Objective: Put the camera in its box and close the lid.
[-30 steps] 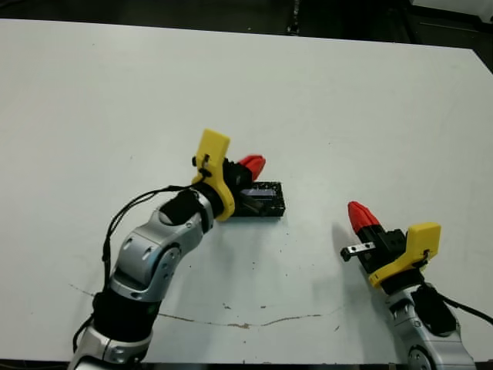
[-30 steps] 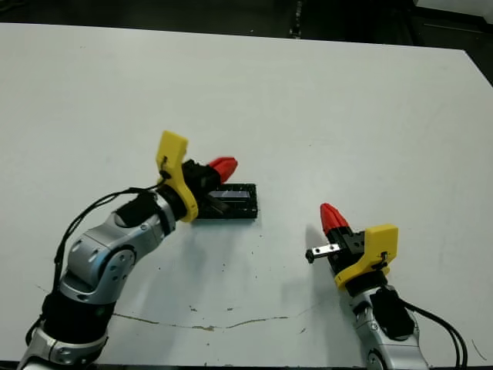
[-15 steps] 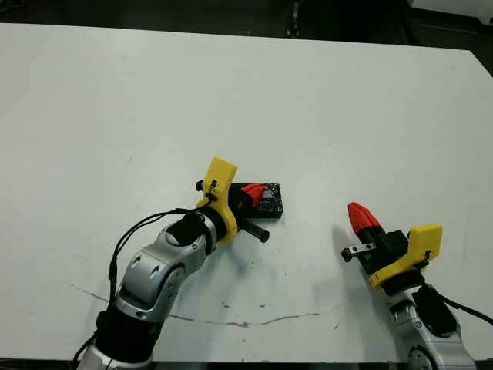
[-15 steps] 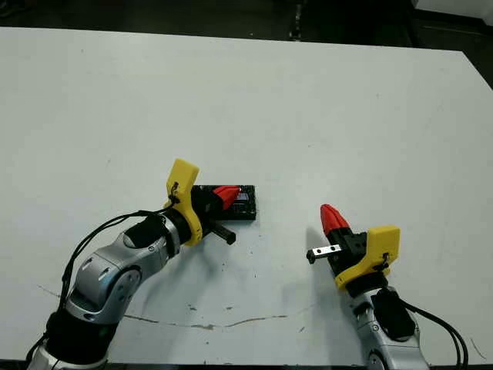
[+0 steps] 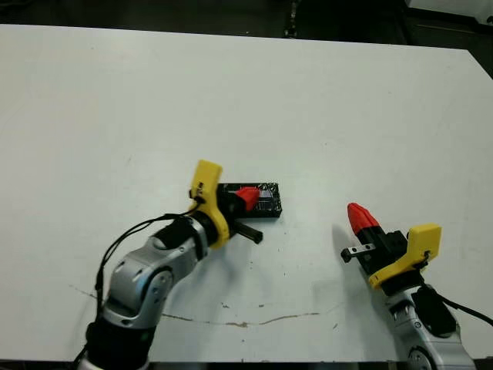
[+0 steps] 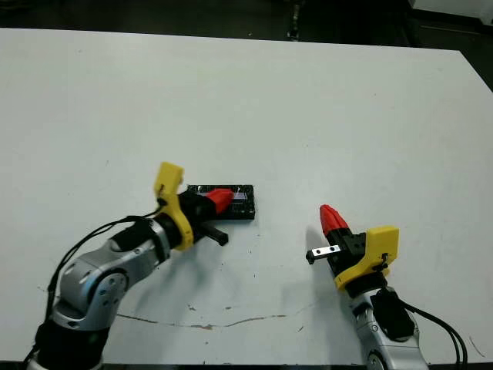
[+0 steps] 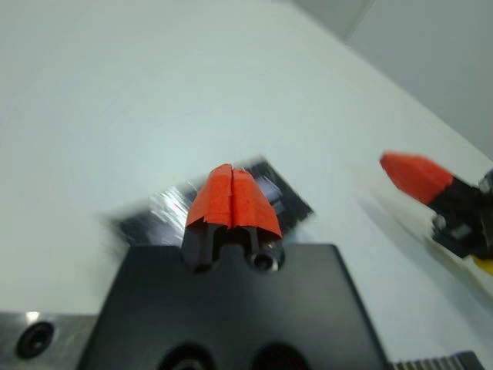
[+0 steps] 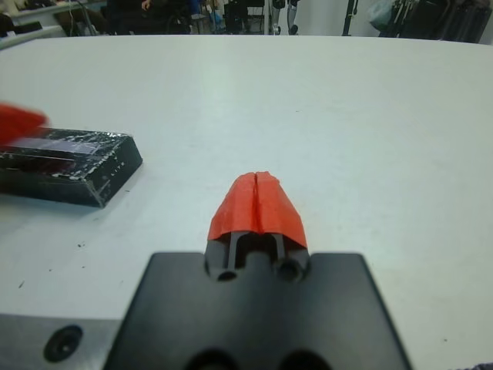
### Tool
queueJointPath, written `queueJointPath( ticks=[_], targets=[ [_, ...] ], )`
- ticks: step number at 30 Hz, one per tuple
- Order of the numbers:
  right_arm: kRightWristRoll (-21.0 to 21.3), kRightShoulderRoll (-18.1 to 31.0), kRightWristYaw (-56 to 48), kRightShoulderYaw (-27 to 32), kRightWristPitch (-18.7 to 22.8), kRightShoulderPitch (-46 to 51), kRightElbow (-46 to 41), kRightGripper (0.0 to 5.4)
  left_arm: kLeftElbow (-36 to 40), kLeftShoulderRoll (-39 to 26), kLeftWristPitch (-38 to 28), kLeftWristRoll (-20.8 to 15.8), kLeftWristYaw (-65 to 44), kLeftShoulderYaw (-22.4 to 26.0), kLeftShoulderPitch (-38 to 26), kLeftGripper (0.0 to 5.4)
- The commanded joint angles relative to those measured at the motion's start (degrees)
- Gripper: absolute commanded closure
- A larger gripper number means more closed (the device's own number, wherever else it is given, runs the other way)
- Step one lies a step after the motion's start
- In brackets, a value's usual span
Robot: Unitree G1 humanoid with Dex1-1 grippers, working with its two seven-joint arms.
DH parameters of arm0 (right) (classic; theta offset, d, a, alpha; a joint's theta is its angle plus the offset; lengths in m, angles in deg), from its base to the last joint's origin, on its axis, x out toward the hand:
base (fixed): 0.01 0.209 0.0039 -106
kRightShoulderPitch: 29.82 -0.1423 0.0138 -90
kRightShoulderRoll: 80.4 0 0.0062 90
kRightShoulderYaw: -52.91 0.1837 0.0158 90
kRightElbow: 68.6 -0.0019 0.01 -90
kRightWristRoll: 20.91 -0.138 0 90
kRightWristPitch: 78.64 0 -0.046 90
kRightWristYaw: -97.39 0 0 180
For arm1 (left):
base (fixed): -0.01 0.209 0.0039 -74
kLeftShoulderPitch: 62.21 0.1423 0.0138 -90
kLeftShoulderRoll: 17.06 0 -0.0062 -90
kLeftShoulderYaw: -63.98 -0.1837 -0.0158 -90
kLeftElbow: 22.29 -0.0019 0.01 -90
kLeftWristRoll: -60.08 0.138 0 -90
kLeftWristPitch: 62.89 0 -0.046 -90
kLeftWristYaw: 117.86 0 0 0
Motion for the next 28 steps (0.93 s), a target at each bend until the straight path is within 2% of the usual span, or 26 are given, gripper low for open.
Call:
queueJointPath(
  ticks=[1, 4, 8, 13, 20, 28],
  targets=[
    [-0.7, 0.1, 0.2, 1.6, -1.4, -0.5, -0.7, 5.40, -0.5, -2.7, -14.4, 3.8, -3.4, 2.2, 2.4, 5.38],
    [-1.7, -0.3, 0.2, 2.6, -2.9, -1.8, -0.5, 5.40, -2.7, -4.0, -26.0, 7.3, -4.4, 4.1, 3.9, 5.38],
    [-3.0, -0.7, 1.0, 3.7, -2.9, -3.8, -0.8, 5.40, -7.8, -3.6, -41.5, 12.5, -2.1, 7.2, 6.2, 5.38],
    [-2.1, -1.6, 2.6, 4.2, -4.5, -6.1, 0.3, 5.40, -14.8, -1.3, -53.5, 15.7, 2.3, 9.8, 9.2, 5.38],
    [0.0, -3.9, 5.2, 3.4, -6.3, -6.5, 1.6, 5.40, -21.0, 3.3, -60.2, 15.8, 7.0, 10.5, 13.6, 5.38],
    [-0.4, -4.2, 4.4, 2.1, -5.2, -5.3, 1.6, 5.40, -22.4, 3.9, -61.1, 17.3, 8.7, 9.3, 14.3, 5.38]
  ],
)
